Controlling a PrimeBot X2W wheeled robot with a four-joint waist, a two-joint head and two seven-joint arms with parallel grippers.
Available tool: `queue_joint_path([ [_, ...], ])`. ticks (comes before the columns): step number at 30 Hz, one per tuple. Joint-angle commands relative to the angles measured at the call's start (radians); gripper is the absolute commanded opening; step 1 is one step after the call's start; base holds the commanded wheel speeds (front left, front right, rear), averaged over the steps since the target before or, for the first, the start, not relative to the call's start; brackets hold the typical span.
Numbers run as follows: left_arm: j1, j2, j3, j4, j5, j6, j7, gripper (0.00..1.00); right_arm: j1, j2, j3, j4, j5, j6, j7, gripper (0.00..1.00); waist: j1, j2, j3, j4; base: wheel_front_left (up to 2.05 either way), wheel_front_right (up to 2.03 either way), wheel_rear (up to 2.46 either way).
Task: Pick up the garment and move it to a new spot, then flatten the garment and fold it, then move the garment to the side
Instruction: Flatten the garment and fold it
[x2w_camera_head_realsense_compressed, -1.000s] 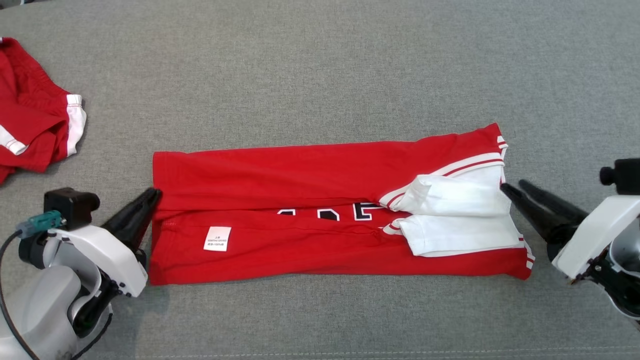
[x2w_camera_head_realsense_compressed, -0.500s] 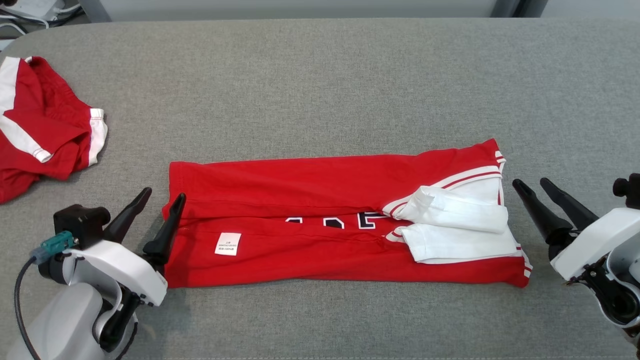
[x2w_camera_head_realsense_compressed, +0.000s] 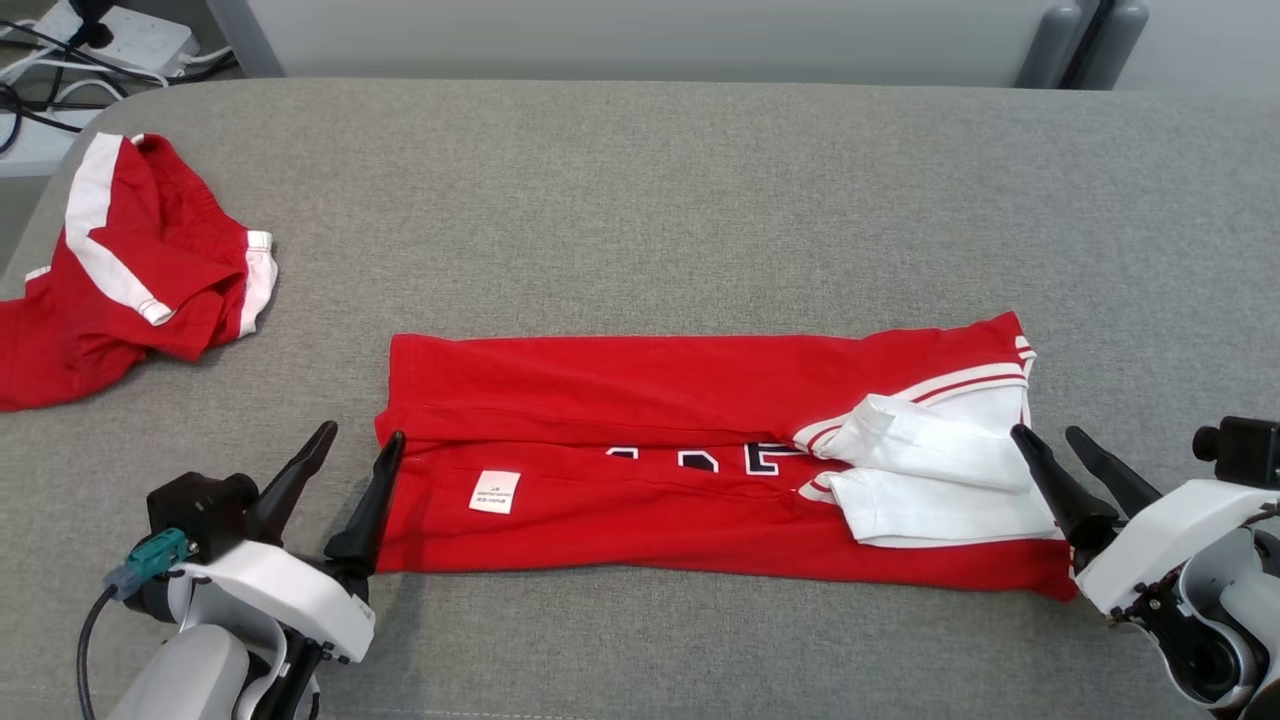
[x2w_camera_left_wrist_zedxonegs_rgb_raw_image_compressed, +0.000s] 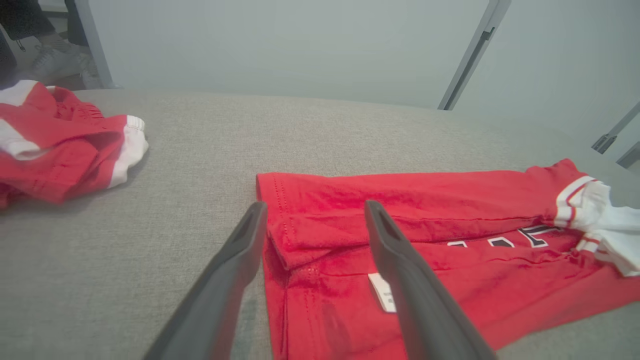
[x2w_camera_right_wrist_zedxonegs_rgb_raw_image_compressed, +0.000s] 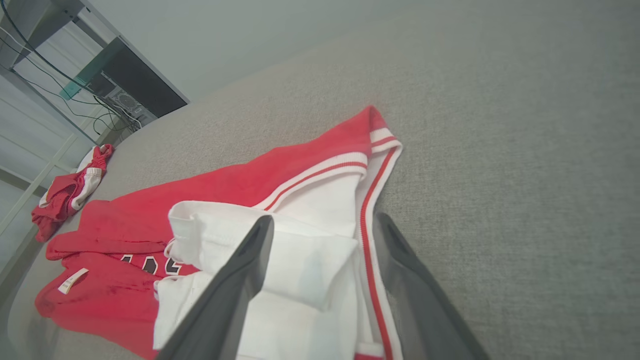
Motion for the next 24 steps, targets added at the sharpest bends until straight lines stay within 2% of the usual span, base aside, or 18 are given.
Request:
queue_joint_path([
  [1,-0.009,0.027,0.056,-0.026,0.01,-0.007,-0.006,1.0,0.029,-0.018,0.0,-0.005,-0.006,0.0,-0.019,1.0,0.0,0.0,-0.006,0.006,0.0,0.0,0.0],
  [14,0.115,-0.08,0.264,-0.141,0.155,-0.005,-0.006,1.0,0.062,0.023,-0.027,0.048,-0.007,0.0,-0.038,1.0,0.0,0.0,-0.024,0.033,0.0,0.0,0.0],
  [24,0.147,-0.114,0.277,-0.173,0.196,-0.006,-0.006,1.0,0.07,0.048,-0.06,0.116,-0.008,0.0,-0.04,1.0,0.0,0.0,-0.014,0.053,0.0,0.0,0.0],
])
